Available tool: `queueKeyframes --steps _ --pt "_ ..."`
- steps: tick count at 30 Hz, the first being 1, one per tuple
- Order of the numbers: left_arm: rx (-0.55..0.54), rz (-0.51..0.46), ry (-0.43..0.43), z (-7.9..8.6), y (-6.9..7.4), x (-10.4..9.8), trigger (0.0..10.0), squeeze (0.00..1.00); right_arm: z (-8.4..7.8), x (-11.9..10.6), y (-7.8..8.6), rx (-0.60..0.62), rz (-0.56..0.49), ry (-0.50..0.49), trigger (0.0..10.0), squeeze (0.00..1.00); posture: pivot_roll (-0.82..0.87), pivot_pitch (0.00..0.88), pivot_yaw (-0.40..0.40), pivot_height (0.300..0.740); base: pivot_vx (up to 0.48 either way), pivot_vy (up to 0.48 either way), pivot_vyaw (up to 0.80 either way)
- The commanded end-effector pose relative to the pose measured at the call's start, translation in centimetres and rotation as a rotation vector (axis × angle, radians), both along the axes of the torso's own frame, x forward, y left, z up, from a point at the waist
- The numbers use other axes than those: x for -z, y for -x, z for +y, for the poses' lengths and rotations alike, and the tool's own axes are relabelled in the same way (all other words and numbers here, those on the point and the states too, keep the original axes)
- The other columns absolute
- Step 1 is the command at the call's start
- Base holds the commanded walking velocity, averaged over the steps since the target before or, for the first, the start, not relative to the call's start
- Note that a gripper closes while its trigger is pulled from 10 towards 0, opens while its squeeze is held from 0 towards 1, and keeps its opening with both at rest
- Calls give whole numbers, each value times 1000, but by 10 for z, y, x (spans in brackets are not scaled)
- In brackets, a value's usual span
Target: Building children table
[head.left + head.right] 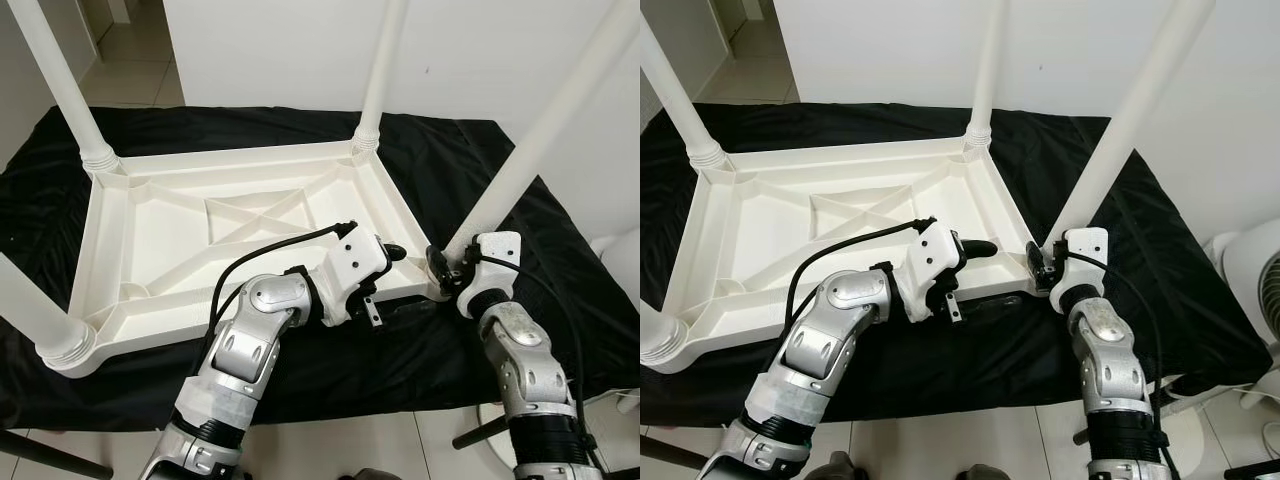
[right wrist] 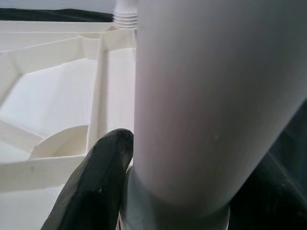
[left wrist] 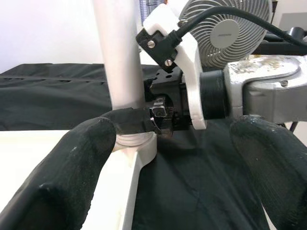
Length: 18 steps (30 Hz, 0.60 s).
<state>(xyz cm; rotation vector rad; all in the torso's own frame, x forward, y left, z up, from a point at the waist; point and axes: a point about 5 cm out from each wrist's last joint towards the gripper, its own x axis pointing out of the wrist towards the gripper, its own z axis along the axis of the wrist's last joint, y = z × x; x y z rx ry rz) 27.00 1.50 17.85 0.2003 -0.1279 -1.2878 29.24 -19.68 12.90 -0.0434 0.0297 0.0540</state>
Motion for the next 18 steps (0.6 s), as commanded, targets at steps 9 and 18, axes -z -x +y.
queueKeyframes --steps 9,18 --pt "-149 -35 15 7 -15 -7 10000 0 48 7 23 271 24 -131 10000 0 -40 24 -15 740 0 0 0" --pt "-153 -37 10 8 -17 -7 10000 0 45 1 23 314 20 -151 10000 533 -40 30 -7 740 0 0 0"
